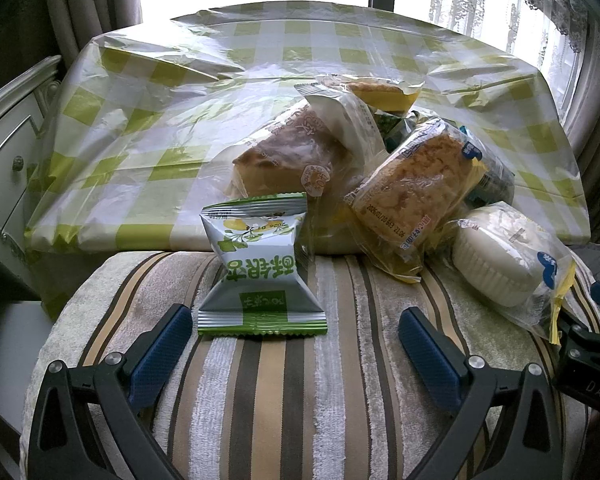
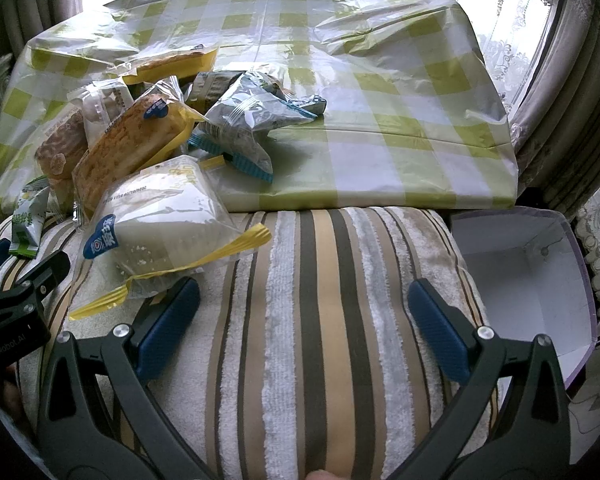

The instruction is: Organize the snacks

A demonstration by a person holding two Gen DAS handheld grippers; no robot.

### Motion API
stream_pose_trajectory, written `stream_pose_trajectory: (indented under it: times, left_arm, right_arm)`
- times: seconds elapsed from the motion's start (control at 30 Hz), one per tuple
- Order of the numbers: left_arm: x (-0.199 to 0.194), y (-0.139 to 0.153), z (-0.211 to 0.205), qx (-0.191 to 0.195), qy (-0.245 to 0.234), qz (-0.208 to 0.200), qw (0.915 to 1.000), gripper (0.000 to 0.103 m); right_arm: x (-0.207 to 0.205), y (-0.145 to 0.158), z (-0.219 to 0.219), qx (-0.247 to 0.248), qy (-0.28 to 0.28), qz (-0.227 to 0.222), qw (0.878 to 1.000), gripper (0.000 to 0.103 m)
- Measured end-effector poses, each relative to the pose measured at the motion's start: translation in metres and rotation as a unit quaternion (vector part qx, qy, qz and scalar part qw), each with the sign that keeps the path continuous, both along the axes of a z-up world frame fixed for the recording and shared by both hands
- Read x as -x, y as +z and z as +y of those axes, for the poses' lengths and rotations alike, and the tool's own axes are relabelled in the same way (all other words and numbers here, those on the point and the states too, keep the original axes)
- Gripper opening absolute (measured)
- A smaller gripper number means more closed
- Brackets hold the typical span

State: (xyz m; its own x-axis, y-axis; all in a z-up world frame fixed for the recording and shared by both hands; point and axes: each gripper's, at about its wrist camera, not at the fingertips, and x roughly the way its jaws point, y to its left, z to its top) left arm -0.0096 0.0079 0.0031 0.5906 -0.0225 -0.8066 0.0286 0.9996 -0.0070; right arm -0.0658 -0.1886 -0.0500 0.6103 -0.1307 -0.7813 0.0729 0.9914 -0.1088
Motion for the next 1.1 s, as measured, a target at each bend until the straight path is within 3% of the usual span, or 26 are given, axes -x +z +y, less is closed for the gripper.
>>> stream_pose_trajectory:
  times: [1.1]
  left_arm:
    - [0.0025,-0.0011,-0.0026,-0.001,0.002,-0.002,1.0,0.103]
  right_arm:
    - [0.0001,-0.0004,0.0006,0.001,0.0,-0.001,1.0,0.103]
